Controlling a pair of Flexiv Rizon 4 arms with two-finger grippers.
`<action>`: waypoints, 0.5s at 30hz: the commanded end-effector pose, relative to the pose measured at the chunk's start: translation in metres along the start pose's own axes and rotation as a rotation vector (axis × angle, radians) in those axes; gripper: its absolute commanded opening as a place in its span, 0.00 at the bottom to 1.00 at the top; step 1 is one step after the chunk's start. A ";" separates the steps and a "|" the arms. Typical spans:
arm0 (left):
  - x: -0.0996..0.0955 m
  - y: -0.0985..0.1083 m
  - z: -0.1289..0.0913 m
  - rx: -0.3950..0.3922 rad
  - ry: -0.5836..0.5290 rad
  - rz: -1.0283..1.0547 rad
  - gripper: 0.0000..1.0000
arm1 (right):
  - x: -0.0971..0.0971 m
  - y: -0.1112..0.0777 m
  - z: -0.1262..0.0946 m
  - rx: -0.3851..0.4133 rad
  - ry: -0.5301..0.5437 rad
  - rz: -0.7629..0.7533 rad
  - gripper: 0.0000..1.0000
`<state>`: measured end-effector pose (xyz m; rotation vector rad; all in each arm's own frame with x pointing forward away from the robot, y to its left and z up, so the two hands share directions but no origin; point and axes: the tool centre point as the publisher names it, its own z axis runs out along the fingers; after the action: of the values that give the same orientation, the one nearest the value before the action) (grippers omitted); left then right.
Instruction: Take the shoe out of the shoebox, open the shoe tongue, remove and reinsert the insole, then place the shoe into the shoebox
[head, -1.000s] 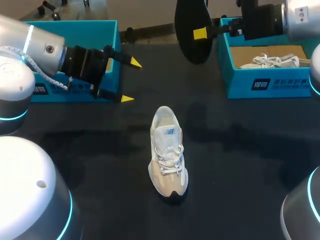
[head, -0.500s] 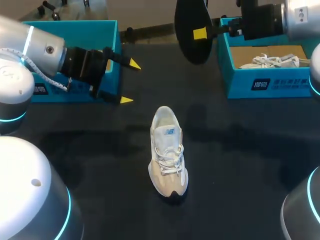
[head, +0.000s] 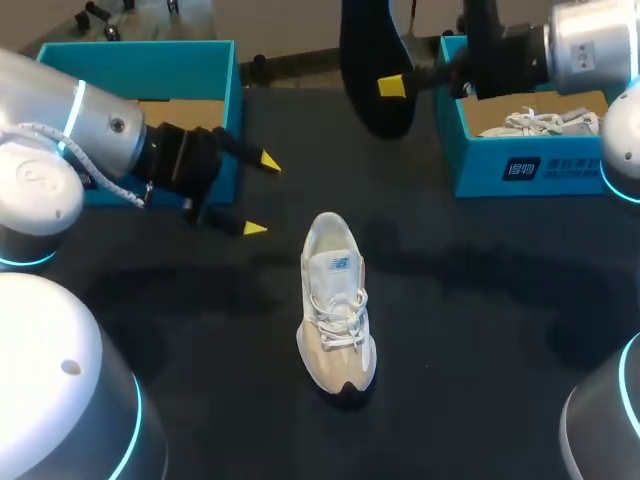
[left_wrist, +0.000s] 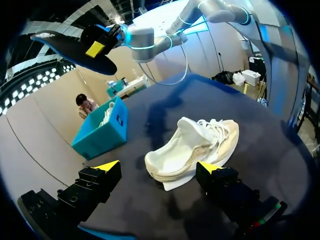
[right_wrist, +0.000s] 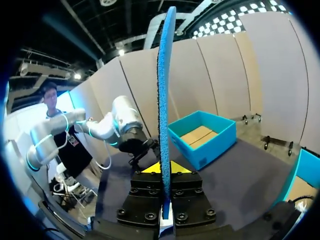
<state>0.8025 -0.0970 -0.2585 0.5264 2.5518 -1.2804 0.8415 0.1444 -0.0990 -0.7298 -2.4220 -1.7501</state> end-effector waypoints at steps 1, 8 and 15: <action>-0.005 0.010 0.015 -0.038 0.025 -0.023 1.00 | -0.007 -0.010 0.012 -0.017 0.013 -0.009 0.00; 0.002 0.021 0.024 -0.076 0.056 -0.069 1.00 | -0.014 -0.027 0.020 -0.039 0.054 0.018 0.00; 0.013 0.033 0.029 -0.127 0.101 -0.133 1.00 | -0.021 -0.042 0.030 -0.059 0.090 0.045 0.00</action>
<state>0.8036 -0.0968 -0.3033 0.4168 2.7508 -1.1744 0.8450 0.1489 -0.1441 -0.6975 -2.3046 -1.7874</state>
